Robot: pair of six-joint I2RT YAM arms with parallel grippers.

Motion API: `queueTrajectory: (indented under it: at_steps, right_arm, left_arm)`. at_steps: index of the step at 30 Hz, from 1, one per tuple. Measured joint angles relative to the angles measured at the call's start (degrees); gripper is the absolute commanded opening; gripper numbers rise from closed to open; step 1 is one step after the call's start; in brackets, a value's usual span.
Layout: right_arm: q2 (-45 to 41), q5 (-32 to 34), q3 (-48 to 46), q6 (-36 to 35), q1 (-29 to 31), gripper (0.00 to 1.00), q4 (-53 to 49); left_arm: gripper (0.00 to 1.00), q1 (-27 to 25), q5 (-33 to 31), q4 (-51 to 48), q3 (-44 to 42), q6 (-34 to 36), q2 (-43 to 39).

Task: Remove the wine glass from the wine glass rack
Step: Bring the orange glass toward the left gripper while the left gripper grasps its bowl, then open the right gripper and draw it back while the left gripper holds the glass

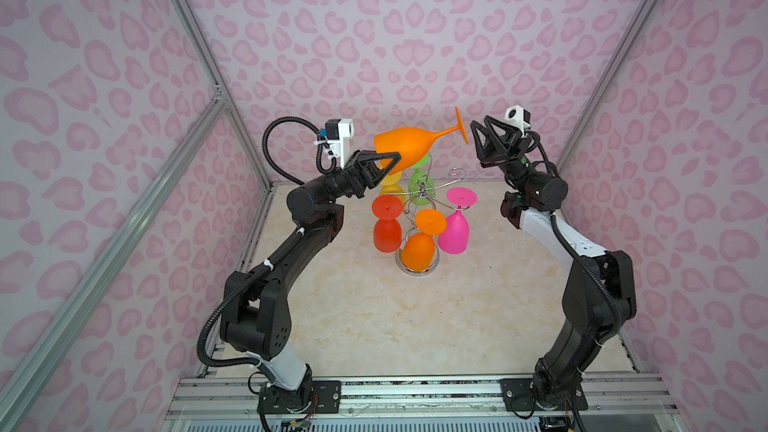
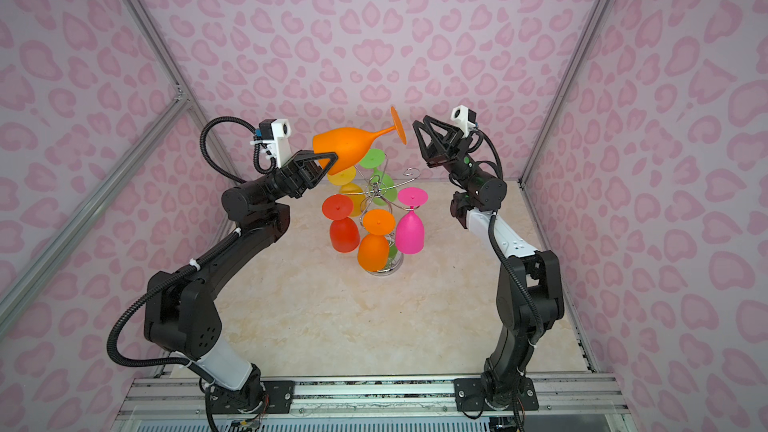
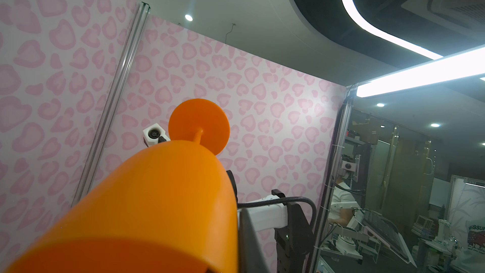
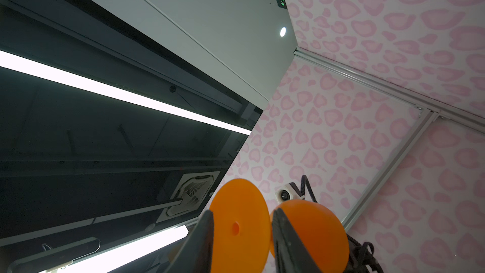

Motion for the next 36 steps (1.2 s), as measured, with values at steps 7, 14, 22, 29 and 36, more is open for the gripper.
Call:
queueTrajectory:
  at_steps: [7, 14, 22, 29, 36]
  right_arm:
    - [-3.28, -2.1, -3.65, -3.98, -3.76, 0.42, -1.92]
    - [-10.12, -5.9, -8.17, -16.31, -6.16, 0.42, -13.81]
    - [-18.36, -7.54, -13.66, -34.21, -10.43, 0.42, -34.49]
    - [-21.62, -7.37, -17.55, -41.94, -15.54, 0.42, -45.2]
    - [-25.75, -4.81, -16.13, -54.47, -17.0, 0.42, -61.57]
  left_arm:
    - [0.02, -2.75, 5.35, -9.49, -3.19, 10.25, -6.25]
    - [0.02, -6.29, 6.93, -40.74, -3.8, 35.04, -14.45]
    - [0.02, -14.36, -2.84, -86.79, 4.85, 69.35, -19.41]
    - [0.02, -22.86, -14.75, -109.96, 8.55, 85.24, -18.82]
    - [0.02, -29.88, -26.08, -120.93, 9.92, 91.65, -18.05]
